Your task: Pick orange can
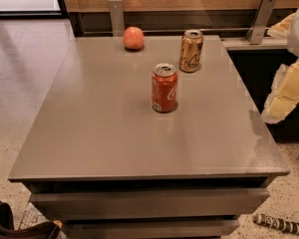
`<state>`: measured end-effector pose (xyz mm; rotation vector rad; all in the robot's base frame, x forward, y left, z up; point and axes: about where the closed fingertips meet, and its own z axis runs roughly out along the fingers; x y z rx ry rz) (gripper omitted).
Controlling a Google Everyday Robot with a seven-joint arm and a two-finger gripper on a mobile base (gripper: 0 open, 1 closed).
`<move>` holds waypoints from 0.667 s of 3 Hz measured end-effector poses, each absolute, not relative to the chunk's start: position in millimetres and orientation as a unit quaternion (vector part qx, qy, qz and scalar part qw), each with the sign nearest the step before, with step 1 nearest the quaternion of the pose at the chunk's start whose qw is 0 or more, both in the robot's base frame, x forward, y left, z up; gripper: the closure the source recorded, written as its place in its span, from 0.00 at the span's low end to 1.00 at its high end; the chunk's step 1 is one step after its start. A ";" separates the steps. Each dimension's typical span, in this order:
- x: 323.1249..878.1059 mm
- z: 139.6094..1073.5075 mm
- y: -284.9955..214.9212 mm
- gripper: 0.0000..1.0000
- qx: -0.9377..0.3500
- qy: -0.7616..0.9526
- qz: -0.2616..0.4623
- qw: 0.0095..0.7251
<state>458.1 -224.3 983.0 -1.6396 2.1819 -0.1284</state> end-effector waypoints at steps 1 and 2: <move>501.5 975.6 -246.5 0.00 -0.550 0.787 -0.035 0.277; 577.4 973.0 -260.3 0.00 -0.499 0.764 -0.001 0.409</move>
Offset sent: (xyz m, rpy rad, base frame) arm 0.2006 -0.0645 0.0158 0.5592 -0.5623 -0.1492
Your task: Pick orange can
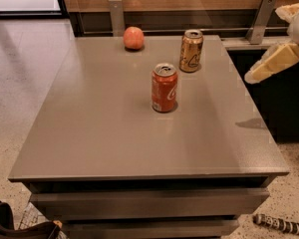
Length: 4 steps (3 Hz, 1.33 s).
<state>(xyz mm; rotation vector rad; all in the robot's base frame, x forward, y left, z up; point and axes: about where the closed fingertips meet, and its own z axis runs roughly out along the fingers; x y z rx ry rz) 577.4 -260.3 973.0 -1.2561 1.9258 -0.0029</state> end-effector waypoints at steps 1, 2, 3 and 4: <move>647.1 982.7 -255.4 0.00 -0.450 0.717 0.035 0.531; 689.9 965.5 -219.4 0.00 -0.421 0.682 0.100 0.590; 690.0 965.5 -219.3 0.00 -0.421 0.682 0.100 0.590; 700.4 948.1 -211.4 0.00 -0.399 0.686 0.141 0.592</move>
Offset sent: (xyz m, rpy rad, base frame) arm 0.1430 0.0555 -0.0128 0.5408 -0.3084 0.0676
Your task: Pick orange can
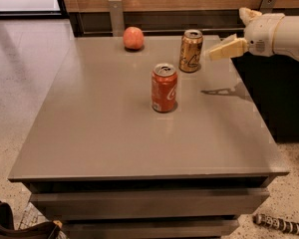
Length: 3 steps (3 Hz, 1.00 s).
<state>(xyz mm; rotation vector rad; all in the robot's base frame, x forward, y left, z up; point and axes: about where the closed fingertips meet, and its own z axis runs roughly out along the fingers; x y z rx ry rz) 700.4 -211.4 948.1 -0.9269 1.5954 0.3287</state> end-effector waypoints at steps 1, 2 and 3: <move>714.9 924.5 -203.8 0.00 -0.372 0.690 0.184 0.593; 740.1 891.3 -173.5 0.00 -0.340 0.686 0.251 0.593; 747.9 881.4 -162.1 0.00 -0.331 0.683 0.272 0.592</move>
Offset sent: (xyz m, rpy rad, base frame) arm 0.0523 0.0424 -0.0725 0.2910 0.1322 0.0510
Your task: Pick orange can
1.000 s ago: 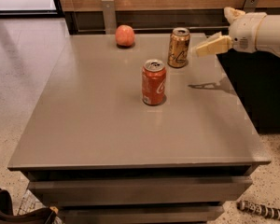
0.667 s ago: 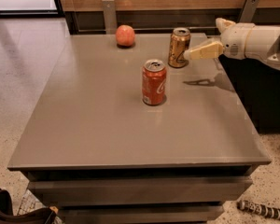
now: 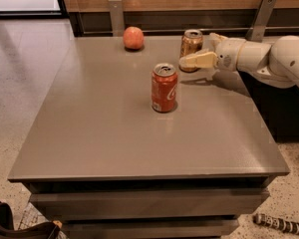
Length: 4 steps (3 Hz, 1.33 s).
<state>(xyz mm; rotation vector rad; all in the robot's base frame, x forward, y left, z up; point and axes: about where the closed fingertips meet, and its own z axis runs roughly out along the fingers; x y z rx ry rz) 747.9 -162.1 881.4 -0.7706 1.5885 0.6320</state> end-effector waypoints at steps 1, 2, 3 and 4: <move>750.1 878.6 -157.6 0.05 -0.330 0.682 0.278 0.591; 750.3 878.5 -154.3 0.28 -0.331 0.681 0.279 0.590; 750.8 877.9 -149.9 0.59 -0.333 0.680 0.282 0.589; 751.0 877.6 -147.1 0.82 -0.334 0.680 0.283 0.588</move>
Offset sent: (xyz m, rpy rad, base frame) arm 0.0021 0.0045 -0.0027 0.0102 0.0044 0.0064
